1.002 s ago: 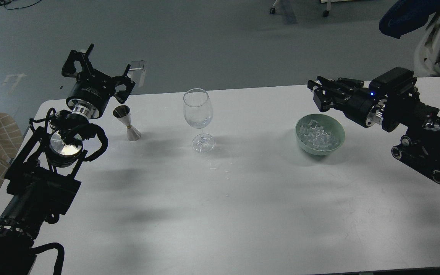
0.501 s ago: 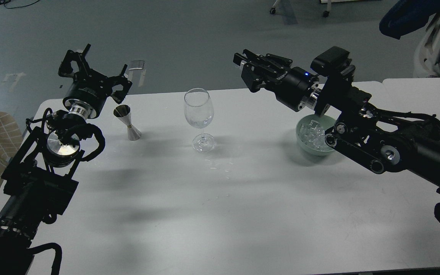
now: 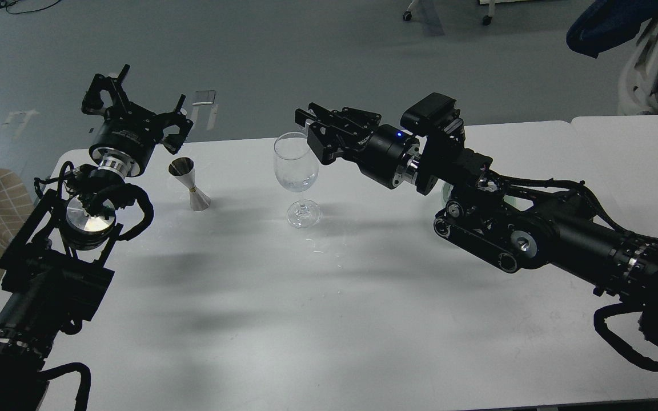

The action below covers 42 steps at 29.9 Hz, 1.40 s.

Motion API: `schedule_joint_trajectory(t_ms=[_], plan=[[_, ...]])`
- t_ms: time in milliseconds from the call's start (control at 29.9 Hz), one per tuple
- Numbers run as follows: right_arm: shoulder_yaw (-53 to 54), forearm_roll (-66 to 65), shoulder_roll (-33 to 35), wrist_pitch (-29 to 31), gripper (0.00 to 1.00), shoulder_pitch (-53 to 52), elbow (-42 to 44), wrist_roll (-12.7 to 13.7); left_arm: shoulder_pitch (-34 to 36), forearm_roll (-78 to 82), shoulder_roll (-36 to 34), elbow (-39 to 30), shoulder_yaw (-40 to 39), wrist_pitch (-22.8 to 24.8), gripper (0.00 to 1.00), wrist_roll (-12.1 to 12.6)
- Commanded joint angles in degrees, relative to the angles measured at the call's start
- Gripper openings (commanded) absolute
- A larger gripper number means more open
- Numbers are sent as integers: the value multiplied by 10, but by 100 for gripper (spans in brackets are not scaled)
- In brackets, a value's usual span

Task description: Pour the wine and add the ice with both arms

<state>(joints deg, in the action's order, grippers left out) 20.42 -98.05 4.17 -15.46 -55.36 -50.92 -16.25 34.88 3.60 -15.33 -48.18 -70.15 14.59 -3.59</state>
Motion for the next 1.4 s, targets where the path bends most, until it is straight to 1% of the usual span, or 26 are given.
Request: schedule_joint_trajectory(t_ms=[0, 200, 301, 601, 635, 735, 835, 869, 902, 936, 969, 1002, 1036, 1069, 1103, 1169, 1203, 1236, 1303, 1370], plan=[[-2, 0, -7, 0, 22, 1, 7, 0, 0, 0, 0, 0, 0, 0, 97, 0], [-2, 0, -34, -1, 23, -1, 36, -1, 0, 0, -1, 0, -2, 1, 97, 0], [-3, 0, -40, -1, 25, -2, 42, -1, 0, -1, -2, 0, -3, 1, 97, 0], [-3, 0, -42, -3, 39, -3, 43, -1, 0, -1, -2, 0, -3, 1, 97, 0], [-3, 0, -41, -4, 42, -3, 43, -1, 0, -1, -1, 0, -3, 1, 97, 0], [-3, 1, -41, -6, 46, -2, 43, -1, 0, 0, 0, 0, -2, 1, 97, 0], [-2, 3, -41, -7, 47, -1, 42, -2, 0, 0, 0, 0, -1, 1, 97, 0], [0, 5, -41, -8, 49, -1, 42, -1, 0, 0, 0, 0, -1, 0, 97, 0], [5, 8, -42, -10, 55, -3, 40, -1, 0, 0, 0, 0, -1, 0, 97, 0], [8, 8, -42, -11, 59, -4, 40, -1, 1, 0, 0, 0, 0, 0, 97, 1], [27, 12, -42, -18, 71, -3, 40, -1, 1, 1, -2, 0, 5, -4, 97, 4], [57, 13, -42, -27, 98, 1, 35, -1, 2, 2, -4, 0, 7, -4, 97, 9], [58, 13, -42, -27, 98, 1, 35, -1, 2, 2, -4, 0, 7, -4, 97, 10], [91, 15, -42, -32, 100, 6, 30, -3, 1, 3, -4, 0, 8, 0, 97, 11], [116, 15, -42, -33, 100, 9, 29, -5, 1, 3, -5, -1, 8, 3, 97, 13], [126, 14, -42, -37, 100, 10, 23, -6, -1, 3, -9, -1, 7, 17, 97, 14], [126, 14, -42, -46, 100, 12, 1, -7, -1, 2, -12, -1, 7, 29, 97, 14], [126, 14, -42, -46, 100, 12, 1, -7, -1, 2, -12, -1, 7, 29, 97, 14], [133, 14, -42, -69, 100, 23, -36, -6, -2, 1, -9, -1, 5, 50, 97, 7], [146, 15, -42, -99, 100, 27, -48, -6, -2, -2, -8, -1, -2, 53, 97, 3]])
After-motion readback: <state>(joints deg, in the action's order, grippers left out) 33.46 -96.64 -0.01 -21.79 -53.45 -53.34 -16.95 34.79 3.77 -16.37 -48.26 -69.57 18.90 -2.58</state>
